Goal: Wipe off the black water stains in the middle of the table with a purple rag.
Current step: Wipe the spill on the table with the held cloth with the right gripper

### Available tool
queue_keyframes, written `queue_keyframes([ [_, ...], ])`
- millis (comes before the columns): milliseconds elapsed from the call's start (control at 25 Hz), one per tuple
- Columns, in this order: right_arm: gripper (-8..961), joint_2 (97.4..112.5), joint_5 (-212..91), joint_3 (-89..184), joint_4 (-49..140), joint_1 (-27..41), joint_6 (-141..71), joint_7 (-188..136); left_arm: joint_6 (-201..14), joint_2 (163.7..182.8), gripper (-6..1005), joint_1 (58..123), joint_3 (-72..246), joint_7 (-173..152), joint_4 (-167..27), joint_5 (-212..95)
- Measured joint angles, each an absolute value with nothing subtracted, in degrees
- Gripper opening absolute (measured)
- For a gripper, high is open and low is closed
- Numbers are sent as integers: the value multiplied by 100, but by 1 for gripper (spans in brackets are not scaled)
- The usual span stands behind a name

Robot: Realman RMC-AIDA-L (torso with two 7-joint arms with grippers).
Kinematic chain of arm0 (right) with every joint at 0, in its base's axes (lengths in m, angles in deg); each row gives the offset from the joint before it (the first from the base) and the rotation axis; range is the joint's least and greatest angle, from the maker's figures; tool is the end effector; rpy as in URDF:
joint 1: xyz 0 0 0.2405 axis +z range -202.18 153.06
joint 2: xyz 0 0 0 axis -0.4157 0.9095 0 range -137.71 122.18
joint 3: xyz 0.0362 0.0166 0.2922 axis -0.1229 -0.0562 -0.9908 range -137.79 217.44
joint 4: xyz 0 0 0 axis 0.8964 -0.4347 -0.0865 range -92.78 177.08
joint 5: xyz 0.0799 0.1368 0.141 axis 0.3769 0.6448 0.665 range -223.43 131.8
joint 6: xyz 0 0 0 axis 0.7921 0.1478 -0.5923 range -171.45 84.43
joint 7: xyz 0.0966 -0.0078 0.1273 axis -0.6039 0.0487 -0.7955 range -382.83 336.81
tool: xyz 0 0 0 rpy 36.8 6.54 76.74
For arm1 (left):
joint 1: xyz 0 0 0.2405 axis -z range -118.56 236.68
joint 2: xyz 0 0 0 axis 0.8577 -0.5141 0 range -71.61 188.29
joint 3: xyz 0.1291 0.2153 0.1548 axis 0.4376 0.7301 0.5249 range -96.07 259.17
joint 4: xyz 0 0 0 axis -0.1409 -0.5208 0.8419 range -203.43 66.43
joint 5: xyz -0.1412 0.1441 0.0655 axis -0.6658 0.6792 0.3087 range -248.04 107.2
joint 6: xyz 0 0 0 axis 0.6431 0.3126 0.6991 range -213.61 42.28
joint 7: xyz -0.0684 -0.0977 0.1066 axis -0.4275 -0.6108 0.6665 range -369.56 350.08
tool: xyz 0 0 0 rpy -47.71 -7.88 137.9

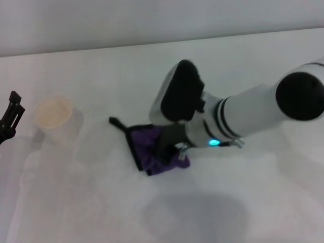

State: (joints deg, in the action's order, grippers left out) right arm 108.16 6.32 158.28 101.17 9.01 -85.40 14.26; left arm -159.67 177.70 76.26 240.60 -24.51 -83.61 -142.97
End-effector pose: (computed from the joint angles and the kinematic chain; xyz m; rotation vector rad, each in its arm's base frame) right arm 0.2210 0.3625 -0.1615 -2.7252 0.5179 -0.2555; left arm -0.3651 0.2980 -0.0644 -1.5702 -0.7459 -0.8617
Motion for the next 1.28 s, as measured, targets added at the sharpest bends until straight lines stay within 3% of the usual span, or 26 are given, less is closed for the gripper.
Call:
queue_keyframes([
  [360, 96, 10773, 349, 14904, 9915, 775, -8593, 1428, -15967, 17760, 888, 7629, 24075, -2451, -8352, -14292],
  [920, 120, 10820, 975, 16251, 10679, 823, -8605, 1452, -15966, 17761, 888, 7628, 24081, -2451, -8329, -14293],
  [1280, 135, 10753, 525, 14789, 10209, 688, -9012, 1781, -15966, 17761, 888, 7628, 24066, -2450, -8320, -14312],
])
